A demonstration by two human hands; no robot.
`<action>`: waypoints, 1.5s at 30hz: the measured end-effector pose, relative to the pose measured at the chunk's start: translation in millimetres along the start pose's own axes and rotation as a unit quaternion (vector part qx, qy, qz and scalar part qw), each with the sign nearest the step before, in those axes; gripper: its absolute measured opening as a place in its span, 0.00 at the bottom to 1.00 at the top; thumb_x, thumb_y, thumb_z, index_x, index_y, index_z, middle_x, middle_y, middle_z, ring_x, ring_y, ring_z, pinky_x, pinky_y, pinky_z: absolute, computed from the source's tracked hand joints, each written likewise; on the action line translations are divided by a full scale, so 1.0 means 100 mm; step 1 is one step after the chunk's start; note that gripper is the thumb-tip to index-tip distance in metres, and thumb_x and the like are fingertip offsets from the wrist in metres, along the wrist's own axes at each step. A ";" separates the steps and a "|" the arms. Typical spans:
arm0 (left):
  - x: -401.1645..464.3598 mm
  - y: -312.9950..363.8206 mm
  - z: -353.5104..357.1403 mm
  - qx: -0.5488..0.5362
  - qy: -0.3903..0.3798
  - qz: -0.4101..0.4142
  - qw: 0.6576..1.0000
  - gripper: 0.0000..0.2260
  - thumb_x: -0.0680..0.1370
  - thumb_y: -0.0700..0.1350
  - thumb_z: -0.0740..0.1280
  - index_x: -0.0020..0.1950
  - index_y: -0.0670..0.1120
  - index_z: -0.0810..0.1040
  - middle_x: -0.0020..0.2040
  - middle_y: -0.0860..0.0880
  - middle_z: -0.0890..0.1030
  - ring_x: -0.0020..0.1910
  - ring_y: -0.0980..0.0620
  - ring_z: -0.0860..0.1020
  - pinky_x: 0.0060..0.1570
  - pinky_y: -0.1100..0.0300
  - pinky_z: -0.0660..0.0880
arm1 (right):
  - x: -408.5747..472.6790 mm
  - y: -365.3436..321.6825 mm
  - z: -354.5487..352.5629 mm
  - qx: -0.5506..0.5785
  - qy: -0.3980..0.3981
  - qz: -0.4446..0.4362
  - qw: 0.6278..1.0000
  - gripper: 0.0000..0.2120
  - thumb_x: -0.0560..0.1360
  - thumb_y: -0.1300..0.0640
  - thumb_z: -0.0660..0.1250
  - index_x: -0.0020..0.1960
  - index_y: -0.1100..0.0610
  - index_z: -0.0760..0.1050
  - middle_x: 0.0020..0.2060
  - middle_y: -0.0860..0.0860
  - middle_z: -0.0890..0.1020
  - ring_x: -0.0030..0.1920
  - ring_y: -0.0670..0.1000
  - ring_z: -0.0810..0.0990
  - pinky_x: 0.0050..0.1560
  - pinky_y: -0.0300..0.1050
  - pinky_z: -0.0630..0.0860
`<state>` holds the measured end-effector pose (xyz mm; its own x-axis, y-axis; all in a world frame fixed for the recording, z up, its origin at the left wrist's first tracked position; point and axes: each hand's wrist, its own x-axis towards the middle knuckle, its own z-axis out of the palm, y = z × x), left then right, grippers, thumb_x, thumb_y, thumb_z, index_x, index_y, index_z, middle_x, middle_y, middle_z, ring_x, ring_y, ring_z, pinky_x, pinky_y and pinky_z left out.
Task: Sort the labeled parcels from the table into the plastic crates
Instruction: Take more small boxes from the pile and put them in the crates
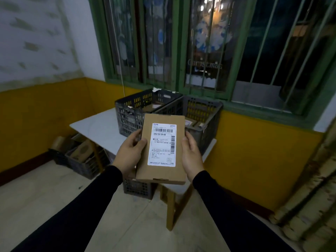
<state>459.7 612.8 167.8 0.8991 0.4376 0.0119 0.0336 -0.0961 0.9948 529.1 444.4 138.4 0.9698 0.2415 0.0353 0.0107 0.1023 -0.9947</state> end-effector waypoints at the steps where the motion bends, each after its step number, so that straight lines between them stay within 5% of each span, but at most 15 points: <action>1: 0.21 0.04 0.01 0.003 0.008 0.006 1.000 0.19 0.83 0.49 0.60 0.74 0.58 0.65 0.59 0.52 0.80 0.50 0.51 0.82 0.51 0.51 0.79 | 0.21 -0.02 0.04 0.001 -0.008 0.001 1.000 0.20 0.83 0.45 0.55 0.75 0.40 0.60 0.68 0.46 0.75 0.64 0.50 0.77 0.65 0.53 0.75; 6: 1.28 0.19 0.00 -0.008 0.015 0.029 0.999 0.18 0.83 0.47 0.60 0.74 0.55 0.66 0.54 0.57 0.79 0.50 0.55 0.81 0.42 0.61 0.76 | 1.32 -0.09 0.26 0.017 -0.011 0.015 1.000 0.22 0.83 0.44 0.56 0.76 0.40 0.60 0.70 0.47 0.73 0.65 0.51 0.76 0.64 0.51 0.75; 9: 1.90 0.20 0.01 -0.012 0.003 0.032 0.999 0.19 0.83 0.46 0.60 0.74 0.54 0.66 0.58 0.52 0.80 0.50 0.53 0.81 0.44 0.59 0.78 | 1.82 -0.14 0.37 0.001 0.008 -0.004 1.000 0.22 0.84 0.46 0.55 0.77 0.43 0.60 0.66 0.45 0.75 0.62 0.48 0.77 0.54 0.40 0.76; 12: 2.64 0.16 0.06 -0.006 -0.023 0.050 0.998 0.18 0.83 0.47 0.61 0.74 0.53 0.68 0.59 0.51 0.81 0.50 0.54 0.82 0.47 0.57 0.79 | 2.40 -0.12 0.43 0.001 0.032 -0.010 0.999 0.22 0.84 0.46 0.56 0.77 0.43 0.59 0.69 0.45 0.74 0.64 0.48 0.76 0.60 0.45 0.77; 16: 3.64 0.10 0.22 -0.016 -0.072 0.049 0.996 0.16 0.83 0.49 0.61 0.71 0.55 0.69 0.53 0.56 0.81 0.50 0.53 0.81 0.50 0.53 0.79 | 3.10 0.01 0.46 -0.020 0.093 0.007 0.995 0.24 0.83 0.45 0.57 0.78 0.43 0.58 0.68 0.46 0.74 0.61 0.48 0.78 0.44 0.36 0.77; 23: 4.78 0.07 0.77 0.048 -0.194 0.039 0.979 0.17 0.83 0.48 0.60 0.72 0.48 0.68 0.62 0.48 0.76 0.57 0.47 0.76 0.57 0.52 0.74 | 3.89 0.20 0.28 -0.042 0.228 0.065 0.971 0.24 0.83 0.50 0.60 0.78 0.47 0.60 0.65 0.49 0.77 0.55 0.48 0.81 0.50 0.45 0.79; 27: 5.18 -0.09 1.17 0.096 -0.253 0.022 0.962 0.16 0.83 0.44 0.59 0.71 0.44 0.69 0.53 0.49 0.76 0.52 0.49 0.73 0.54 0.57 0.70 | 4.21 0.31 0.02 -0.088 0.261 0.110 0.955 0.22 0.83 0.50 0.59 0.76 0.48 0.62 0.60 0.48 0.80 0.54 0.49 0.82 0.61 0.52 0.77; 32: 5.61 -0.34 1.56 0.139 -0.294 -0.047 0.944 0.03 0.81 0.44 0.62 0.49 0.51 0.73 0.48 0.52 0.79 0.50 0.46 0.78 0.54 0.49 0.77 | 4.82 0.58 -0.35 -0.159 0.239 0.189 0.939 0.30 0.73 0.38 0.63 0.72 0.47 0.68 0.65 0.49 0.78 0.58 0.52 0.80 0.61 0.53 0.78; 34: 5.77 -0.45 1.72 0.164 -0.284 -0.055 0.943 0.04 0.80 0.45 0.63 0.46 0.49 0.75 0.48 0.48 0.81 0.49 0.45 0.79 0.55 0.48 0.78 | 5.09 0.74 -0.49 -0.164 0.215 0.231 0.935 0.24 0.73 0.42 0.65 0.68 0.47 0.72 0.61 0.49 0.80 0.56 0.54 0.82 0.60 0.53 0.79; 36: 5.95 -0.60 1.90 0.192 -0.276 -0.070 0.939 0.06 0.80 0.45 0.62 0.51 0.44 0.77 0.52 0.45 0.81 0.50 0.43 0.79 0.54 0.48 0.78 | 5.35 0.89 -0.61 -0.180 0.175 0.267 0.930 0.17 0.79 0.47 0.63 0.66 0.50 0.73 0.54 0.49 0.83 0.53 0.55 0.83 0.58 0.55 0.80; 38: 6.09 -0.77 2.04 0.215 -0.267 -0.088 0.936 0.06 0.80 0.42 0.61 0.53 0.44 0.76 0.57 0.44 0.79 0.53 0.43 0.78 0.52 0.51 0.76 | 5.57 1.02 -0.67 -0.209 0.144 0.297 0.921 0.21 0.81 0.48 0.60 0.72 0.52 0.68 0.54 0.50 0.83 0.53 0.57 0.83 0.57 0.58 0.80; 42: 6.27 -1.12 2.25 0.242 -0.277 -0.124 0.921 0.18 0.80 0.39 0.60 0.70 0.44 0.71 0.62 0.43 0.78 0.57 0.42 0.77 0.52 0.55 0.74 | 5.85 1.39 -0.78 -0.202 0.122 0.360 0.903 0.27 0.83 0.55 0.57 0.80 0.54 0.53 0.65 0.53 0.75 0.47 0.54 0.81 0.46 0.43 0.83; 45: 6.41 -1.32 2.40 0.256 -0.284 -0.137 0.914 0.27 0.80 0.39 0.61 0.78 0.47 0.61 0.69 0.43 0.73 0.64 0.41 0.73 0.54 0.57 0.72 | 6.03 1.77 -0.90 -0.196 0.134 0.357 0.903 0.29 0.81 0.52 0.59 0.79 0.52 0.54 0.71 0.54 0.71 0.53 0.56 0.81 0.54 0.56 0.82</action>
<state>1136.3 691.8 19.8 0.9027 -0.0123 -0.4302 0.3611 -0.5222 0.7726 1137.5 520.8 -25.2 0.7867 -0.1378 -0.6018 -0.6072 -0.3490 -0.7138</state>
